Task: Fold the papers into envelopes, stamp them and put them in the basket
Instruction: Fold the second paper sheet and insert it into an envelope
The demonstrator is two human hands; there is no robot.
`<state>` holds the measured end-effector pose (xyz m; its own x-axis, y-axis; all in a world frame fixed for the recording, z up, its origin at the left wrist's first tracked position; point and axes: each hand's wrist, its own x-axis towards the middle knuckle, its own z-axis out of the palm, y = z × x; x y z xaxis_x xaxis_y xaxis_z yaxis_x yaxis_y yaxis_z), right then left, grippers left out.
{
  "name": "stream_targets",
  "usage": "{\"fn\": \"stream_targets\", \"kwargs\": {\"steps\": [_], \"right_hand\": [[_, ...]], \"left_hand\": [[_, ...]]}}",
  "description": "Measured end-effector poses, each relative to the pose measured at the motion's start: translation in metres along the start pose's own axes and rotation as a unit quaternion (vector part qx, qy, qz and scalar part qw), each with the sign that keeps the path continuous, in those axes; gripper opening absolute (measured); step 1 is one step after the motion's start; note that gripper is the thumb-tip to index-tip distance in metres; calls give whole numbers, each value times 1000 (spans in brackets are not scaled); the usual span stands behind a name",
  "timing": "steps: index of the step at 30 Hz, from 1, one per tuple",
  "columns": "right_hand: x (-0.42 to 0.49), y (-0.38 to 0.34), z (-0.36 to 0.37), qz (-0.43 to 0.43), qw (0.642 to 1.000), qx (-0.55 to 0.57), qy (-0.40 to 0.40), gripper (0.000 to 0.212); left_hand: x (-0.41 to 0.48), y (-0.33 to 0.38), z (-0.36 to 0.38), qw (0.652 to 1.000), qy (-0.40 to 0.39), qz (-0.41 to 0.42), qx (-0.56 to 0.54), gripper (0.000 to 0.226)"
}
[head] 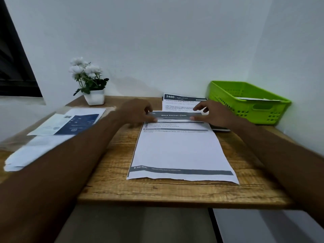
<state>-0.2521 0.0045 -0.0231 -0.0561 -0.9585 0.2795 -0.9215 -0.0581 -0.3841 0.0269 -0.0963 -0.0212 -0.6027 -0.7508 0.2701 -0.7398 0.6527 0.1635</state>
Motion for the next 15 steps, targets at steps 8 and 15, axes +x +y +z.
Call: {"fn": "stream_targets", "kwargs": {"steps": [8,15], "right_hand": [[2,2,9,12,998,-32,-51,71],[3,3,12,35,997,15,-60,93]], "left_hand": [[2,-6,2,999,-26,-14,36,69],[1,-7,4,998,-8,-33,-46,84]]}}
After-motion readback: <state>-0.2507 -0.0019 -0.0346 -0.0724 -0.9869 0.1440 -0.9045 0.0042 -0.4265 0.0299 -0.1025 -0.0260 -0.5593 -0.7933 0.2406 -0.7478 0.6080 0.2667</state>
